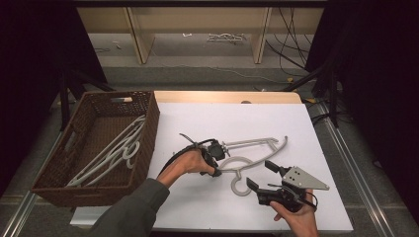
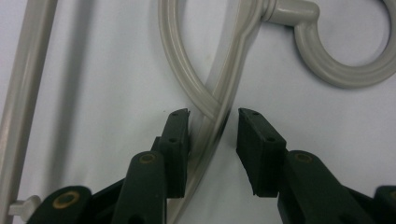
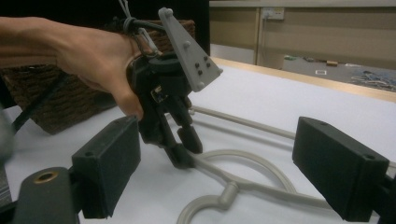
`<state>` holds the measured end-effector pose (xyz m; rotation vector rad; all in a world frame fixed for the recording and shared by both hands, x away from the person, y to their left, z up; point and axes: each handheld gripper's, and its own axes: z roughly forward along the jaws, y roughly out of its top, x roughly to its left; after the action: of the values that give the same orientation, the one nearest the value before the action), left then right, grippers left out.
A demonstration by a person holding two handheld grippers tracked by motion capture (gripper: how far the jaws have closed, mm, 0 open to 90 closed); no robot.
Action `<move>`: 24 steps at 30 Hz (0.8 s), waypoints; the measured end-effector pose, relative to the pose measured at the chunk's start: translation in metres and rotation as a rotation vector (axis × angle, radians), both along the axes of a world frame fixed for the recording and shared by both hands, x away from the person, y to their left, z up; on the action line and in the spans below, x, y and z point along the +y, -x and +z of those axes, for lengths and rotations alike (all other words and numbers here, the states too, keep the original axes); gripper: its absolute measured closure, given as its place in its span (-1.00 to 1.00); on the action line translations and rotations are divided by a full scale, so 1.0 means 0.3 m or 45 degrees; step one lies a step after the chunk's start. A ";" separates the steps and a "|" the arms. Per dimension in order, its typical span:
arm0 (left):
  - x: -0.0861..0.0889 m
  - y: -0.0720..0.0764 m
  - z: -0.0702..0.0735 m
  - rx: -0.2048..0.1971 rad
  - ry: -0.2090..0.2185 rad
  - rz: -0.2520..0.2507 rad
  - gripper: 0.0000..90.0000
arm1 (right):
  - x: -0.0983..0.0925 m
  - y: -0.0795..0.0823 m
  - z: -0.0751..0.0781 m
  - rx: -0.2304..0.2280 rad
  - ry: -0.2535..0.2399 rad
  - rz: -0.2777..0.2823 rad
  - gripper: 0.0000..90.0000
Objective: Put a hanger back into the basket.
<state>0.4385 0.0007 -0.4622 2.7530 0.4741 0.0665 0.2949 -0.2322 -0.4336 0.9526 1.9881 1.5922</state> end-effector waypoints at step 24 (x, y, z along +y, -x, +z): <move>-0.022 0.000 0.008 -0.015 -0.046 -0.115 0.79 | -0.007 -0.002 0.002 0.000 -0.015 -0.005 -0.64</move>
<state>0.4386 -0.0059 -0.4597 2.8041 0.3478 0.0694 0.2954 -0.2344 -0.4329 0.9602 1.9776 1.6030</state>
